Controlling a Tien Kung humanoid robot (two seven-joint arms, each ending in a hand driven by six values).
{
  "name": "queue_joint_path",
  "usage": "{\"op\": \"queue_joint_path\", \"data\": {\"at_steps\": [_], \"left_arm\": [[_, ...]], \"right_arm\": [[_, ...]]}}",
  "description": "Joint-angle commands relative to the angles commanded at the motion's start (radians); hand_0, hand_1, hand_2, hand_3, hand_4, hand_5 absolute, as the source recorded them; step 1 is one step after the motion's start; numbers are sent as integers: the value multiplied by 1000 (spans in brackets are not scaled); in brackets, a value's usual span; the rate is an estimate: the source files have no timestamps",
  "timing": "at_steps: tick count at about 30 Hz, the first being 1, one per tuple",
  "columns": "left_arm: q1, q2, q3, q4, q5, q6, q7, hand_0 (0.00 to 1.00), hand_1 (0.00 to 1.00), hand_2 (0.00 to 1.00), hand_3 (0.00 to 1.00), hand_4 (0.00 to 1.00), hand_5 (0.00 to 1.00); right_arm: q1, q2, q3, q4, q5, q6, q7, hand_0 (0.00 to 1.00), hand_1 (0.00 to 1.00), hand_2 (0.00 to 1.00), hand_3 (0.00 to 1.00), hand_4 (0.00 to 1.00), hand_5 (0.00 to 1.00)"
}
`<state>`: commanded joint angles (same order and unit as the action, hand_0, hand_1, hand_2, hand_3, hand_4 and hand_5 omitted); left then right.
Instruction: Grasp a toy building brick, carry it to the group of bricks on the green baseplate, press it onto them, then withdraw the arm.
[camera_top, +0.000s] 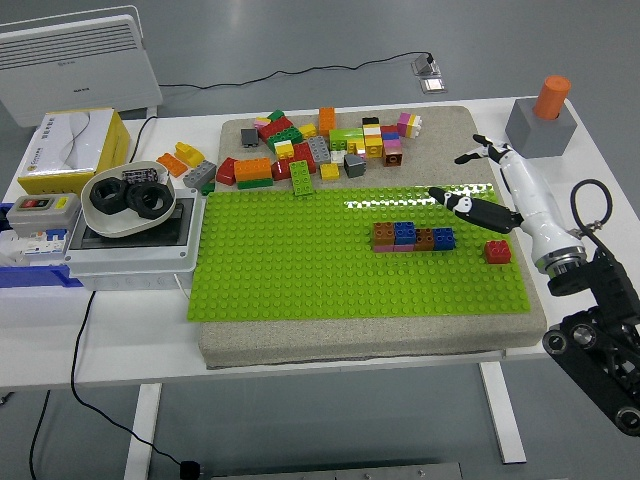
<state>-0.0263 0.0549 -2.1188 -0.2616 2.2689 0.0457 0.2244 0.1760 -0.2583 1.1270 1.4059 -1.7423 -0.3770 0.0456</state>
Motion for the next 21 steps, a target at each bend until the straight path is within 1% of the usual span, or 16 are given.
{"op": "queue_joint_path", "data": {"at_steps": [4, 5, 7, 10, 11, 16, 17, 21], "left_arm": [[-1, -4, 12, -1, 0, 4, 6, 771, 711, 617, 458, 648, 309], [-3, -4, 17, -2, 0, 5, 8, 771, 711, 617, 466, 644, 310], [-5, -3, 23, -2, 0, 5, 9, 771, 711, 617, 466, 644, 310], [-11, -1, 32, -2, 0, 2, 12, 771, 711, 617, 466, 644, 310], [-13, 0, 35, -2, 0, 2, 12, 770, 710, 617, 469, 644, 310], [-17, 2, 45, -2, 0, -1, 14, 770, 710, 617, 469, 644, 310], [-18, 2, 46, -1, 0, -2, 15, 770, 710, 618, 475, 641, 313], [-19, 3, 54, -1, 0, -9, 17, 770, 710, 618, 475, 641, 313]], "right_arm": [[-64, 9, 63, -14, 124, 9, 77, 748, 781, 797, 650, 963, 582], [-79, 10, 86, -15, 173, 12, 106, 641, 538, 580, 620, 954, 542], [-85, 8, 108, -13, 245, 14, 129, 641, 538, 580, 620, 954, 542], [-81, 2, 137, -7, 340, 15, 143, 641, 538, 580, 620, 954, 542], [-79, 0, 146, -4, 368, 16, 145, 563, 329, 330, 532, 970, 447], [-77, -2, 160, 0, 492, 20, 146, 563, 329, 330, 532, 970, 447], [-78, 0, 160, 1, 508, 20, 145, 418, 238, 266, 437, 998, 434], [-78, 4, 156, -2, 552, 15, 150, 418, 238, 266, 437, 998, 434]]}}
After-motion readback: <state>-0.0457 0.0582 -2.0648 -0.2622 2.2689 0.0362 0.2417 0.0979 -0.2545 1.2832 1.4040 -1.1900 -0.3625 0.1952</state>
